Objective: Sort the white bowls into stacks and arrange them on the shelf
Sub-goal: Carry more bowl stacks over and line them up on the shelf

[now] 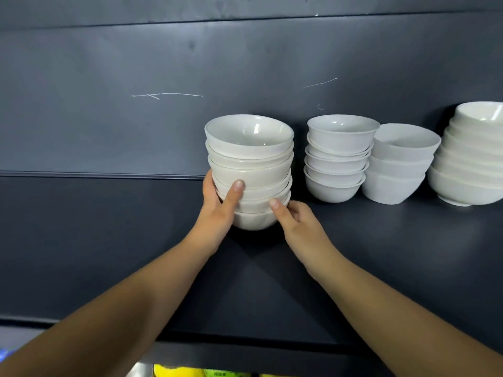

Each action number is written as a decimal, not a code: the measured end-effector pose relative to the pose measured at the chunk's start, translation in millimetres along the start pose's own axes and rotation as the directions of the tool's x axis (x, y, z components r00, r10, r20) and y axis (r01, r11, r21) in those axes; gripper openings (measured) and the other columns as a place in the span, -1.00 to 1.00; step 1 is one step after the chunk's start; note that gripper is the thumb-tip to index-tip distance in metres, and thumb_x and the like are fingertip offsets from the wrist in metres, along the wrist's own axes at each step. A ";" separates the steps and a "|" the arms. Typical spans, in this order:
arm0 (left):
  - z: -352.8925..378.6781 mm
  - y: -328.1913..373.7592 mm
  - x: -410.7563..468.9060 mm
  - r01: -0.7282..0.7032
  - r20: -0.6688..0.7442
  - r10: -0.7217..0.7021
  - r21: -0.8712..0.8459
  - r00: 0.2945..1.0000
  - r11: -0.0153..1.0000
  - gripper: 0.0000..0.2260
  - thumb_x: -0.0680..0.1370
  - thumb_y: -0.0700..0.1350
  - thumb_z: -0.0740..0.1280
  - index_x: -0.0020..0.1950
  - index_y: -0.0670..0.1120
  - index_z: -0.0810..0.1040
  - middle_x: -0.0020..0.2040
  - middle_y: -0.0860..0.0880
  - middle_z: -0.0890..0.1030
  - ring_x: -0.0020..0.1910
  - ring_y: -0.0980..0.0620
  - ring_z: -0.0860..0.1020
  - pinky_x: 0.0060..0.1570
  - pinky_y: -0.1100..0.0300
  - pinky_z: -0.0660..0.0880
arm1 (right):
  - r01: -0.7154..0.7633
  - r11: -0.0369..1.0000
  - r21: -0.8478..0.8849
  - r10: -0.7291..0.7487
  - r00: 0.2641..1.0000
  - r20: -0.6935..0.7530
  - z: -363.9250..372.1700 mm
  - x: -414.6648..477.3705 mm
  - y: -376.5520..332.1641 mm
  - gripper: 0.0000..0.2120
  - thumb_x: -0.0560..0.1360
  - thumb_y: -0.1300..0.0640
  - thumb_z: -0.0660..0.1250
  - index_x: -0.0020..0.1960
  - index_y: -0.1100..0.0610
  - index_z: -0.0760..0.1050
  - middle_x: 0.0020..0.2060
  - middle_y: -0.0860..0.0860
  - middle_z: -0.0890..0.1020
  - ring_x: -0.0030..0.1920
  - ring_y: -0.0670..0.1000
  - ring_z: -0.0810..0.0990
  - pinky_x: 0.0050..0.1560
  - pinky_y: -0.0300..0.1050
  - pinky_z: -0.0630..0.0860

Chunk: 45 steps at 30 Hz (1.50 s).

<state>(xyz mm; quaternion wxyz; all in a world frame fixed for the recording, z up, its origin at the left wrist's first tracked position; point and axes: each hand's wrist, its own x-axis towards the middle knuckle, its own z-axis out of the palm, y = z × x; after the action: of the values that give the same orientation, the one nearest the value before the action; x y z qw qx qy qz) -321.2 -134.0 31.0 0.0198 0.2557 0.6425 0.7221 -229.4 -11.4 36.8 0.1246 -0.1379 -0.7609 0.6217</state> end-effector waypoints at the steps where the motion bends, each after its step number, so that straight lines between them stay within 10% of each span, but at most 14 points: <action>1: -3.7 1.5 -4.6 -0.018 0.004 0.018 0.010 1.000 1.000 -0.16 0.24 0.37 0.34 0.40 0.06 0.14 0.30 0.16 0.40 0.30 0.17 0.39 0.34 0.11 0.33 | 0.001 1.000 0.013 -0.001 1.000 -0.004 2.0 -6.4 0.6 -0.72 0.48 -0.17 0.21 0.03 0.01 0.31 -0.13 -0.18 0.43 -0.15 -0.22 0.42 -0.17 -0.35 0.33; 5: -13.5 4.3 -12.3 -0.031 0.020 0.031 0.027 0.999 0.999 -0.02 0.09 0.50 0.35 0.36 0.03 0.20 0.29 0.10 0.43 0.30 0.12 0.41 0.30 0.10 0.38 | -0.010 0.997 0.077 0.012 0.999 -0.032 6.2 -21.0 0.9 -0.68 0.47 -0.15 0.22 0.10 0.01 0.30 -0.12 -0.23 0.43 -0.14 -0.28 0.41 -0.18 -0.41 0.31; 11: -19.6 6.2 -9.0 -0.047 0.043 0.045 0.052 0.998 0.998 -0.06 0.03 0.51 0.36 0.26 0.08 0.23 0.20 0.16 0.44 0.15 0.32 0.47 0.09 0.40 0.45 | 0.183 0.982 0.053 -0.184 0.983 0.009 -2.3 -1.6 -18.1 -0.15 0.31 -0.23 0.30 0.48 0.01 0.06 0.46 -0.08 0.19 0.41 -0.16 0.22 0.31 -0.29 0.21; 16: -22.5 8.6 -6.1 -0.106 0.051 0.102 0.079 0.994 0.991 -0.01 0.06 0.50 0.35 0.29 -0.05 0.20 0.16 0.17 0.42 0.04 0.48 0.46 -0.03 0.52 0.40 | 0.335 0.932 0.138 -0.350 0.931 0.104 -0.3 22.7 -32.3 -0.27 0.23 -0.04 0.47 0.33 0.02 0.25 0.11 -0.22 0.52 0.03 -0.38 0.52 -0.06 -0.49 0.44; 27: -27.4 4.8 0.9 -0.098 0.092 0.090 0.079 0.992 0.992 0.02 0.12 0.48 0.36 0.39 -0.07 0.18 0.31 0.02 0.40 0.26 0.21 0.42 0.15 0.35 0.42 | 0.404 0.885 0.230 -0.419 0.908 0.019 1.2 29.3 -25.9 -0.36 0.15 -0.08 0.45 0.19 -0.07 0.35 0.08 -0.18 0.56 0.06 -0.27 0.56 -0.05 -0.40 0.48; 32: -22.7 13.9 -1.0 -0.194 0.121 0.194 -0.010 0.974 0.981 -0.03 0.27 0.40 0.34 0.47 -0.11 0.08 0.40 -0.02 0.33 0.36 0.12 0.35 0.23 0.28 0.38 | 0.380 0.888 0.257 -0.403 0.914 0.040 2.0 28.6 -27.3 0.01 0.23 -0.02 0.46 0.49 -0.05 -0.09 0.35 -0.19 0.34 0.18 -0.43 0.36 0.12 -0.49 0.40; 45: -17.9 29.4 13.6 -0.283 0.115 0.283 -0.018 0.952 0.959 -0.19 0.39 0.31 0.28 0.40 -0.24 0.23 0.23 -0.04 0.48 0.24 0.06 0.46 0.15 0.24 0.42 | 0.476 0.852 0.219 -0.483 0.875 -0.024 1.7 36.5 -37.1 -0.38 0.26 -0.13 0.36 0.26 0.07 0.35 0.10 -0.14 0.57 0.11 -0.23 0.54 0.04 -0.37 0.45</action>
<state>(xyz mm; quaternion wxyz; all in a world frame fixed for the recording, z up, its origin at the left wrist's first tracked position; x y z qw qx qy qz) -331.3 -150.7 62.5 -0.0461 0.3868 0.5967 0.7016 -266.0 -6.7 73.6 0.2779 0.0806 -0.7003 0.6525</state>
